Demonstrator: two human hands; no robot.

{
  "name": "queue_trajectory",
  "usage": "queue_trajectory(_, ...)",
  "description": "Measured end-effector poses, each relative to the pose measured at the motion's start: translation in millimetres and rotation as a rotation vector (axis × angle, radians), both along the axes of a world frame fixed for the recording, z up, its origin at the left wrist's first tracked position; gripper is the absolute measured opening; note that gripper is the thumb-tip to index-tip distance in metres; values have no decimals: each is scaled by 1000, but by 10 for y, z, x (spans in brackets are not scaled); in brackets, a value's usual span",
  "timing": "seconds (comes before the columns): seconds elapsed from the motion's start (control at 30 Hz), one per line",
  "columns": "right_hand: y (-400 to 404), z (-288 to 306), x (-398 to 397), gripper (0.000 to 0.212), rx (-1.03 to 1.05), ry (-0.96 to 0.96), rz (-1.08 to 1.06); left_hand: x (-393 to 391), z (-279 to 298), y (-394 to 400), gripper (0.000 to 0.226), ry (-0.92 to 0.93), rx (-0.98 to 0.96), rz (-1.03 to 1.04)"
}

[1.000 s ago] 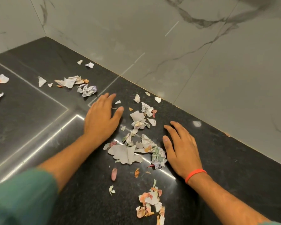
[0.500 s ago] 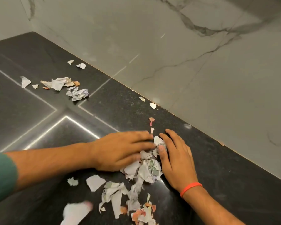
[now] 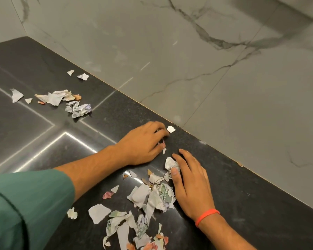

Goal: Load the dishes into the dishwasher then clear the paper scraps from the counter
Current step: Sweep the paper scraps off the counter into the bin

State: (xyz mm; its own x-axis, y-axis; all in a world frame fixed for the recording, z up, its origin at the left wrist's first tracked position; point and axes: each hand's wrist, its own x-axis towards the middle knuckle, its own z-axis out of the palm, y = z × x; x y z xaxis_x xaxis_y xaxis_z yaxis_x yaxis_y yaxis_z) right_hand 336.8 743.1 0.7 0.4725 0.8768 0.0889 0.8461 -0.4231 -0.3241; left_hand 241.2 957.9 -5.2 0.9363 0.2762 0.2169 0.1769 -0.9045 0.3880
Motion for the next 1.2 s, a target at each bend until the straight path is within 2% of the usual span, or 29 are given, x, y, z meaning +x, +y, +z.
queue_trajectory(0.07,-5,4,-3,57,-10,4,1,-100,46,-127,33,-31,-38,-95)
queue_trajectory(0.17,6,9,-2,59,-21,9,2,-157,32,-240,34,-94,6,-154)
queue_trajectory(0.3,6,15,-8,61,-16,12,3,47,-69,-161,64,74,86,26)
queue_trajectory(0.37,12,18,-1,61,-19,12,3,134,-101,-158,70,143,156,34)
queue_trajectory(0.47,10,6,-2,60,-16,9,7,94,-97,-200,67,146,161,24)
queue_trajectory(0.7,9,-8,-2,64,-11,8,4,-27,-89,-284,56,0,72,56)
queue_trajectory(0.97,14,-23,8,66,-15,-17,6,315,-48,-211,55,131,134,91)
queue_trajectory(1.2,9,-25,15,65,8,-17,3,287,-58,-243,59,115,68,148)
